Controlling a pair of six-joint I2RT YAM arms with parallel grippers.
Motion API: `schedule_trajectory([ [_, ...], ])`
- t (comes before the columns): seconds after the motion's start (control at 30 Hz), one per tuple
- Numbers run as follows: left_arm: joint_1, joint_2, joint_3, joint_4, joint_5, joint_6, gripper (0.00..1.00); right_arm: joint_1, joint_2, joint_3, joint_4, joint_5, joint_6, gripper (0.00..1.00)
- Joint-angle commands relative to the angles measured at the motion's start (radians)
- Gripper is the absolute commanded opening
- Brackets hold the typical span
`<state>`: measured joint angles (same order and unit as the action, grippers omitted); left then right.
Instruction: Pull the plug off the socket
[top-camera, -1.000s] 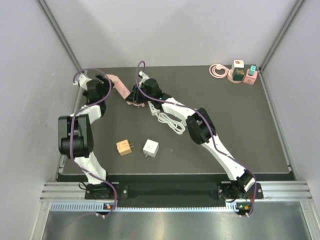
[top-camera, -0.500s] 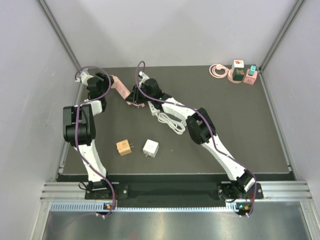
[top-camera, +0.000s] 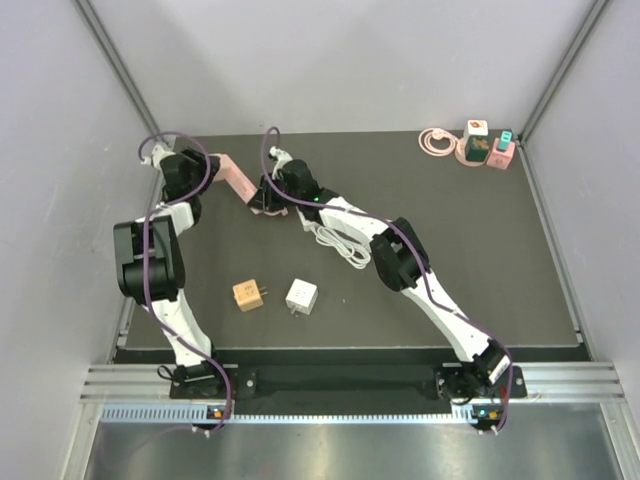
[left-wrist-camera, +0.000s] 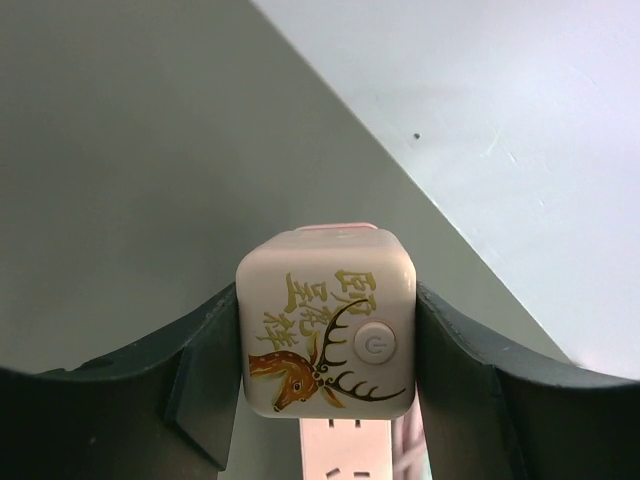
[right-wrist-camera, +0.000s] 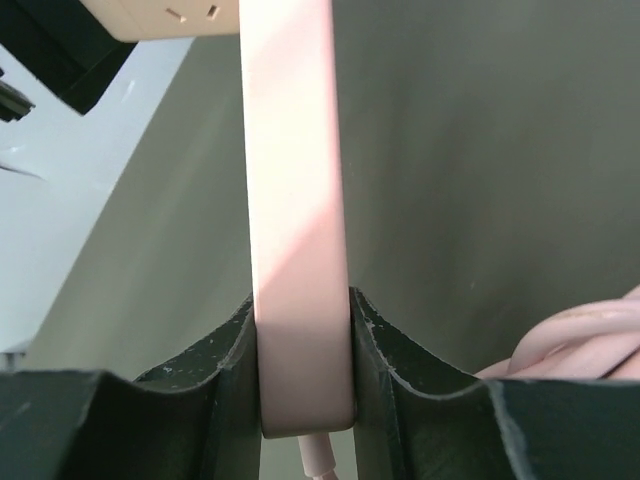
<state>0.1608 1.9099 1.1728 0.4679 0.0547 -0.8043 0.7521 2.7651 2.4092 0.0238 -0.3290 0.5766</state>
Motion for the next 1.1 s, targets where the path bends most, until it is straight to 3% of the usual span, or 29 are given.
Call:
schedule_trajectory([
  [0.0, 0.055, -0.097, -0.03, -0.038, 0.158, -0.17, 0.0, -0.019, -0.047, 0.005, -0.173, 0.28, -0.018, 0.0],
  [0.13, 0.109, -0.043, -0.064, 0.084, 0.307, -0.385, 0.0, -0.014, -0.052, 0.01, -0.183, 0.301, -0.024, 0.0],
  [0.2, 0.097, -0.029, -0.045, 0.106, 0.33, -0.369, 0.0, -0.014, -0.047, 0.025, -0.193, 0.292, -0.021, 0.0],
  [0.3, 0.024, -0.121, -0.036, -0.031, 0.194, -0.129, 0.0, -0.017, -0.029, 0.053, -0.2, 0.257, -0.008, 0.0],
  [0.4, -0.119, -0.241, -0.05, -0.113, -0.095, 0.312, 0.0, -0.026, -0.025, 0.05, -0.197, 0.222, 0.014, 0.0],
  [0.47, -0.211, -0.301, -0.088, -0.094, -0.271, 0.439, 0.0, -0.037, -0.024, 0.047, -0.185, 0.193, 0.032, 0.0],
  [0.5, -0.221, -0.314, -0.097, -0.086, -0.289, 0.471, 0.0, -0.037, -0.024, 0.048, -0.182, 0.183, 0.037, 0.0],
  [0.57, -0.19, -0.325, -0.066, -0.165, -0.238, 0.404, 0.0, -0.042, -0.022, 0.045, -0.17, 0.176, 0.034, 0.0],
  [0.63, -0.137, -0.292, -0.016, -0.303, -0.126, 0.224, 0.0, -0.04, -0.032, 0.03, -0.148, 0.163, 0.029, 0.0],
  [0.67, -0.079, -0.275, 0.019, -0.331, 0.025, 0.144, 0.0, -0.04, -0.035, 0.019, -0.145, 0.172, 0.023, 0.0],
  [0.7, -0.051, -0.256, 0.022, -0.339, 0.096, -0.012, 0.0, -0.04, -0.036, 0.019, -0.147, 0.179, 0.014, 0.0],
  [0.8, 0.005, -0.189, 0.021, -0.304, 0.271, -0.226, 0.0, -0.04, -0.044, 0.018, -0.159, 0.202, -0.003, 0.0],
  [0.97, -0.001, -0.189, 0.015, -0.282, 0.258, -0.207, 0.0, -0.043, -0.055, 0.016, -0.194, 0.226, -0.006, 0.0],
  [1.03, -0.018, -0.23, 0.007, -0.268, 0.205, -0.074, 0.0, -0.049, -0.07, -0.008, -0.168, 0.182, -0.001, 0.0],
  [1.07, -0.035, -0.241, 0.008, -0.27, 0.194, -0.025, 0.0, -0.051, -0.088, -0.097, -0.05, 0.148, 0.002, 0.0],
])
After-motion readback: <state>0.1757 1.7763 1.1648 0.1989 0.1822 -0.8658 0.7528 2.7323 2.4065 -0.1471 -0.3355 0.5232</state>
